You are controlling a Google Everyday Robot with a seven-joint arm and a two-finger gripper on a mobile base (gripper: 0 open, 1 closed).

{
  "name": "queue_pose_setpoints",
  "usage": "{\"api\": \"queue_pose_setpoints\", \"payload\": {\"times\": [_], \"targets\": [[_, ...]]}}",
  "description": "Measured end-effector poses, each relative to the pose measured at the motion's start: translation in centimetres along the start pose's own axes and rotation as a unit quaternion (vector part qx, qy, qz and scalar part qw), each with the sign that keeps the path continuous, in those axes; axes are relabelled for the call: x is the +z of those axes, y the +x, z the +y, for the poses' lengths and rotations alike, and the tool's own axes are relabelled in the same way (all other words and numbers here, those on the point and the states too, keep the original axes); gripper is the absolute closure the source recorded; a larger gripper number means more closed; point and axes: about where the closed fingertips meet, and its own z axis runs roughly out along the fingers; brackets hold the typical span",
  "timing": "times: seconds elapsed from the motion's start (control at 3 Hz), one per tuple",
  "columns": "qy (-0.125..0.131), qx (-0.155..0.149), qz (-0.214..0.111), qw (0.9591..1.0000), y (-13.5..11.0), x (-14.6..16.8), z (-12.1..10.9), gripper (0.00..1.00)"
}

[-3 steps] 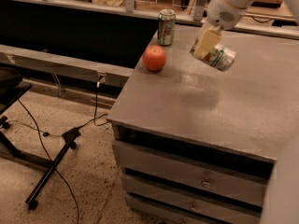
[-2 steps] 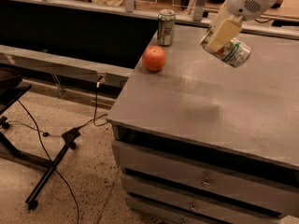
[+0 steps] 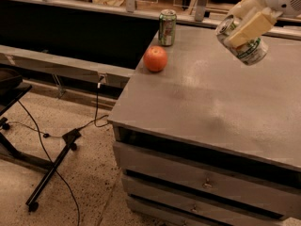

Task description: Place 7up can upright

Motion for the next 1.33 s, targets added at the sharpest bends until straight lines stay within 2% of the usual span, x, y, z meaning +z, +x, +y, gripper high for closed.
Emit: {"api": "queue_pose_setpoints", "payload": {"times": [0.33,0.67,1.0,1.33], "targets": [[-0.04,0.004,-0.083,0.9957,-0.5,1.7,0.4,1.0],[-0.101,0.006,-0.222,0.9698,-3.9,3.8,1.8,1.0],[-0.144,0.023,-0.378,0.9143,-8.7,3.0,3.4,1.0],[-0.148,0.019,-0.395,0.9067,-10.1,2.4,3.7,1.0]]}}
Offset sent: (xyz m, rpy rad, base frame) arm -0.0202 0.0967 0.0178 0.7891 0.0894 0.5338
